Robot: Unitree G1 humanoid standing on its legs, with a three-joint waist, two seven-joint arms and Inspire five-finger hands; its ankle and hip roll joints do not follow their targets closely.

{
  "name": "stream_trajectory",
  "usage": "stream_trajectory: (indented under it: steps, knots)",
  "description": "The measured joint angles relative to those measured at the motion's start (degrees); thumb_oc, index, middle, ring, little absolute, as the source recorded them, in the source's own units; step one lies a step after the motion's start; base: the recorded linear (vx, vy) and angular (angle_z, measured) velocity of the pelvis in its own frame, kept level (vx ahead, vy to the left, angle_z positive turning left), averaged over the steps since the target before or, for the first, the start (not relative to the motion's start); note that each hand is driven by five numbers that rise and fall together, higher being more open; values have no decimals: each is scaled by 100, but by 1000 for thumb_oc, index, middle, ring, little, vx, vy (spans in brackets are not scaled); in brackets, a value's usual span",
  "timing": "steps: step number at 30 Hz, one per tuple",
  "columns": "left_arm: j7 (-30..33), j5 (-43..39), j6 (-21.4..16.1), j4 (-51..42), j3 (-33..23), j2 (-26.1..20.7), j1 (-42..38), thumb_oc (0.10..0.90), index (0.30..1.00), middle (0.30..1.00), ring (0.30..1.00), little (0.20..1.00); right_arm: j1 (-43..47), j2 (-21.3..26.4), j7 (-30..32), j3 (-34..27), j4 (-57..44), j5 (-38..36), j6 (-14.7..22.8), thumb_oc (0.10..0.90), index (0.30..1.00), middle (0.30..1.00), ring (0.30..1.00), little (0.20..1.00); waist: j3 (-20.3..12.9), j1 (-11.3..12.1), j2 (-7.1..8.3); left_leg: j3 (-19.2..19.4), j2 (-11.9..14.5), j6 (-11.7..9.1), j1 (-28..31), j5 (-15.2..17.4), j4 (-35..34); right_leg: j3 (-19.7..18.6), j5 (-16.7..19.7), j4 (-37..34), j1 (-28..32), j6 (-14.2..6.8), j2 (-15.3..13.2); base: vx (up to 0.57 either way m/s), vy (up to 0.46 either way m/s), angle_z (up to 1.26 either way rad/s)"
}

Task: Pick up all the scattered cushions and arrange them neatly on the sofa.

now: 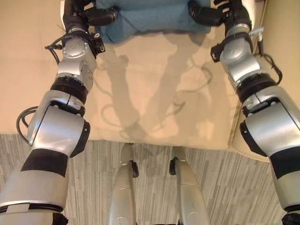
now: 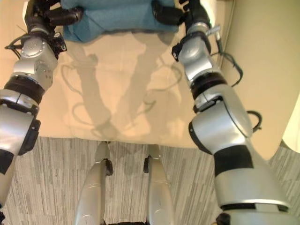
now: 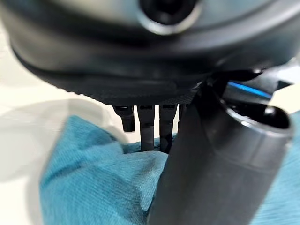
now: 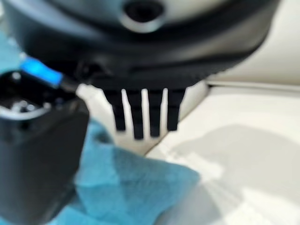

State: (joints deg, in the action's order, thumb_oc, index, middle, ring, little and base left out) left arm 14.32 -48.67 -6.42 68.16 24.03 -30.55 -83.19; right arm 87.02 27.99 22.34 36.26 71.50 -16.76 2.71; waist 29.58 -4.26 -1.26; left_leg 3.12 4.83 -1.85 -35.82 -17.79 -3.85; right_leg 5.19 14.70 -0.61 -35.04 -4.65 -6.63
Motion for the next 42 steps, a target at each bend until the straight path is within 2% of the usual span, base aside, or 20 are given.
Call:
stream_trajectory:
  steps: [4, 5, 7, 8, 10, 14, 17, 20, 21, 24, 28, 32, 33, 35, 36, 37, 38, 39, 40, 42]
  knots:
    - [39, -384, -44, -1196, -235, -199, 911, 800, 900, 900, 900, 900, -749, 336, -16, -448, -958, -428, 34, 800, 900, 900, 900, 900, 18, 45, -102, -62, 18, -9, 272, 15, -49, 116, -60, -42, 316, 6, 23, 22, -34, 9]
    - [46, -434, -106, -1613, -418, -223, 1359, 800, 900, 900, 900, 900, -1107, 350, -17, -786, -1211, -472, 68, 800, 900, 900, 900, 900, 18, 63, -103, -67, 17, -24, 402, 32, -50, 131, -109, -39, 459, 25, 21, 63, -26, 9]
    - [61, -535, -298, -1788, -584, -233, 1800, 800, 900, 900, 900, 900, -1532, 369, 16, -1026, -1390, -505, 123, 800, 900, 900, 900, 900, 15, 76, -109, -101, 20, -34, 573, 50, -48, 184, -147, -37, 657, 22, 27, 61, -13, 9]
    - [40, -602, -407, -2137, -1151, -222, 2243, 800, 900, 900, 900, 900, -1990, 368, 30, -1457, -1778, -498, 205, 800, 900, 900, 900, 900, 25, 57, -119, -140, 33, -64, 724, 75, -51, 212, -173, -35, 813, 20, 32, 49, -4, 9]
    - [133, -864, -714, -1937, -1608, -235, 2594, 800, 900, 900, 900, 900, -2521, 417, 128, -1760, -1836, -481, 343, 800, 900, 900, 900, 900, 4, 58, -131, -191, 36, -91, 1018, 151, -46, 223, -269, -25, 1112, -9, 37, 41, -6, 7]
    - [-25, -867, -784, -1454, -1916, -791, 2755, 800, 900, 900, 900, 900, -2809, 768, 163, -2172, -1843, -426, 450, 800, 900, 900, 900, 900, -46, 105, -221, -208, 45, -133, 1097, 256, -36, 145, -306, 111, 1119, -6, 47, -3, -2, -4]
    - [-158, -722, -703, -1007, -2041, -778, 3193, 800, 900, 900, 900, 900, -3280, 766, 155, -2206, -1887, -393, 483, 800, 900, 900, 900, 900, -281, 54, -256, -210, 54, -143, 1258, 286, -52, 154, -383, 38, 1308, -66, 50, 33, -1, -1]
    - [-691, -396, -611, -791, -3003, -439, 4109, 800, 900, 900, 900, 900, -4482, 787, -38, -2812, -3034, -187, 649, 800, 900, 900, 900, 900, -342, 32, -290, -161, 62, -150, 1524, 382, -60, 134, -390, 14, 1559, -29, 58, 108, 6, -6]
    - [-662, -407, -444, -431, -3188, -268, 4522, 800, 900, 900, 900, 900, -4861, 791, -76, -2831, -3035, -131, 686, 800, 900, 900, 900, 900, -380, 16, -273, -116, 64, -149, 1768, 425, -55, 125, -410, -63, 1829, -28, 57, 127, 19, -12]
    - [-768, -245, -263, -103, -4132, 358, 5937, 800, 900, 900, 900, 900, -6155, 513, -263, -3623, -3212, -106, 838, 800, 900, 900, 900, 900, -637, 36, -147, -5, 117, -213, 2173, 709, -54, 100, -567, -192, 2266, 0, 92, 225, 41, -10]
    - [-1002, 1003, -166, 476, -4252, 689, 7425, 800, 900, 900, 900, 900, -7653, 466, -480, -4418, -3151, 489, 751, 800, 900, 900, 900, 900, -870, 26, 97, 11, 147, -220, 2853, 944, -48, 146, -763, -279, 2992, 3, 109, 121, 114, 2]
    - [-1025, 2207, 32, 1174, -4293, 1023, 8524, 800, 900, 900, 900, 900, -8956, 118, -749, -4746, -3166, 746, 721, 800, 900, 900, 900, 900, -1372, -2, 313, 112, 118, -285, 3481, 1211, -42, 126, -909, -306, 3593, -5, 77, 46, 175, -7]
    - [-1023, 2525, 64, 1361, -4251, 1116, 8701, 800, 900, 900, 900, 900, -9304, -122, -836, -4821, -3169, 751, 719, 800, 900, 900, 900, 900, -1636, 4, 353, 115, 94, -261, 3605, 1322, -39, 148, -1011, -298, 3733, -24, 48, 11, 206, 1]
    - [-1090, 2932, 122, 1531, -4149, 1275, 9003, 800, 900, 900, 900, 900, -9869, -560, -987, -4676, -3044, 765, 669, 800, 900, 900, 900, 900, -2072, 4, 470, 135, 32, -213, 3742, 1435, 8, 186, -1153, -233, 3878, -45, -35, -18, 189, 7]
    - [-1137, 3019, 189, 1547, -4145, 1323, 9036, 800, 900, 900, 900, 900, -9988, -689, -1034, -4606, -2957, 762, 618, 800, 900, 900, 900, 900, -2132, 10, 441, 125, 25, -215, 3802, 1433, -31, 183, -1205, -185, 3943, -62, -45, -177, 205, 4]
    - [-1124, 3171, 209, 1587, -3935, 1382, 9097, 800, 900, 900, 900, 900, -10172, -859, -1130, -4424, -2808, 762, 568, 800, 900, 900, 900, 900, -2308, -1, 537, 205, -36, -209, 3901, 1437, -16, 180, -1279, -150, 3908, -18, -119, -290, 186, -2]
    - [-1117, 3292, 208, 1563, -3815, 1420, 9120, 800, 900, 900, 900, 900, -10185, -945, -1148, -4395, -2686, 754, 585, 800, 900, 900, 900, 900, -2365, 27, 475, 255, -34, -171, 3899, 1460, -33, 174, -1308, -140, 3914, -59, -139, -392, 154, -15]
    - [-1116, 3435, 202, 1446, -3508, 1538, 9103, 800, 900, 900, 900, 900, -10211, -1084, -1200, -4232, -2415, 746, 563, 800, 900, 900, 900, 900, -2457, 31, 574, 340, -101, -168, 3873, 1460, 98, 157, -1202, -2, 3827, -141, -226, -462, 153, -34]
    - [-1075, 3575, 178, 1332, -3053, 1664, 9103, 800, 900, 900, 900, 900, -9958, -1146, -1215, -4030, -1994, 736, 536, 800, 900, 900, 900, 900, -2409, 59, 507, 485, -79, -75, 3793, 1527, 260, 85, -1181, 207, 3677, -220, -277, -472, 163, -50]
    - [-1159, 3717, 161, 1256, -2942, 1758, 9059, 800, 900, 900, 900, 900, -9805, -1220, -1299, -3814, -1816, 724, 376, 800, 900, 900, 900, 900, -2400, 72, 502, 629, -157, -61, 3737, 1526, 274, 130, -1203, 336, 3487, -253, -377, -412, 155, -40]
